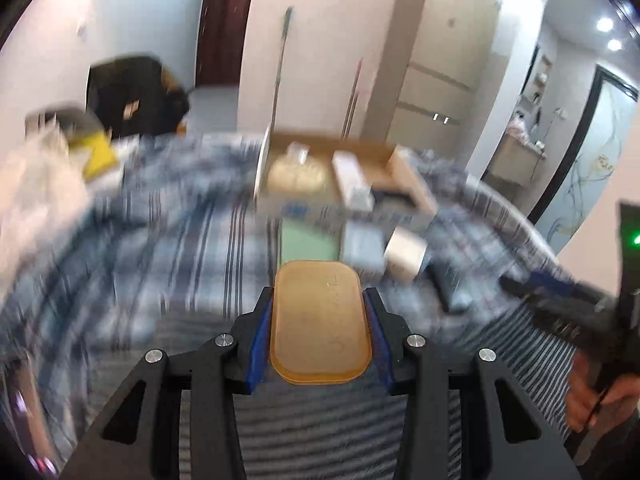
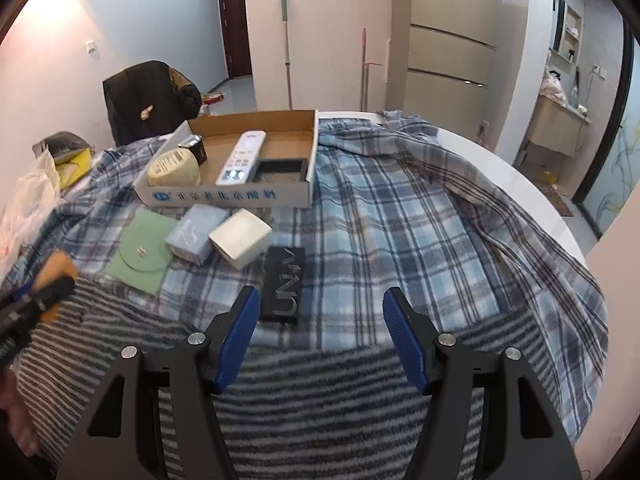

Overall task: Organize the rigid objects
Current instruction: 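Lift the orange case with the left gripper while the right grasps and lifts the black box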

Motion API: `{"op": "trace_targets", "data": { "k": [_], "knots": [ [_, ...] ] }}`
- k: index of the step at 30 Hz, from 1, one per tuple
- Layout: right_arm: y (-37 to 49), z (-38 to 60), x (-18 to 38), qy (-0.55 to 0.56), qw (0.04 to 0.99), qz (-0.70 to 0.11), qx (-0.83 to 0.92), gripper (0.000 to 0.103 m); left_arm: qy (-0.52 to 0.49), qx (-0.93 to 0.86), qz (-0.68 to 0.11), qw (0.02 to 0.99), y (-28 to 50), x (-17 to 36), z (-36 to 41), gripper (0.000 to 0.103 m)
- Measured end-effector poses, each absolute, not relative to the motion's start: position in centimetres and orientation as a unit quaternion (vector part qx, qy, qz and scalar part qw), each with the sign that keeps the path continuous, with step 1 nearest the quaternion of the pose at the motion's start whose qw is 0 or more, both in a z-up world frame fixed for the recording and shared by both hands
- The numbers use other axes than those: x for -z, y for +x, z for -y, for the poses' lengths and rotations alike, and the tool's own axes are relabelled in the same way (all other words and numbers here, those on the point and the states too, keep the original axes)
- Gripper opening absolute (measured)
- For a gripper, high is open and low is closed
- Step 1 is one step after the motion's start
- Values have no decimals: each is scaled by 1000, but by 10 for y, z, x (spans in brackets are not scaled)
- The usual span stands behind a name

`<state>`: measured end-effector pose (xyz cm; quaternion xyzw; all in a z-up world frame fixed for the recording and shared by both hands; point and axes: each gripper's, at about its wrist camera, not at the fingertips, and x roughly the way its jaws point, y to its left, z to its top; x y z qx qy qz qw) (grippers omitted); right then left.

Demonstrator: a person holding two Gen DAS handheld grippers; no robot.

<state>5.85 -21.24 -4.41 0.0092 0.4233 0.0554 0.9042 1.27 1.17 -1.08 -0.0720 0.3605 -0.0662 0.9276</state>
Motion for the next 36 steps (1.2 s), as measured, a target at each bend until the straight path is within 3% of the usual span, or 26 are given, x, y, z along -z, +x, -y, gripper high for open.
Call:
{"op": "trace_targets", "data": {
  "k": [6,8,14,26,36],
  "knots": [
    [74,199,48,17,896,-436,-83,63,-80,64,-241,965,13,-14,-12,45],
    [79,194,53,18,891,-444,-91,57,-84,60,-230,968,17,-7,-13,45],
    [97,187,73,12,880,-468,-87,48,-82,33,-265,960,34,30,-18,45],
    [114,185,103,23,857,-508,-80,35,-66,16,-270,960,31,35,-12,45],
    [113,176,109,-8,867,-494,-65,33,-64,21,-268,961,30,34,-11,45]
  ]
}}
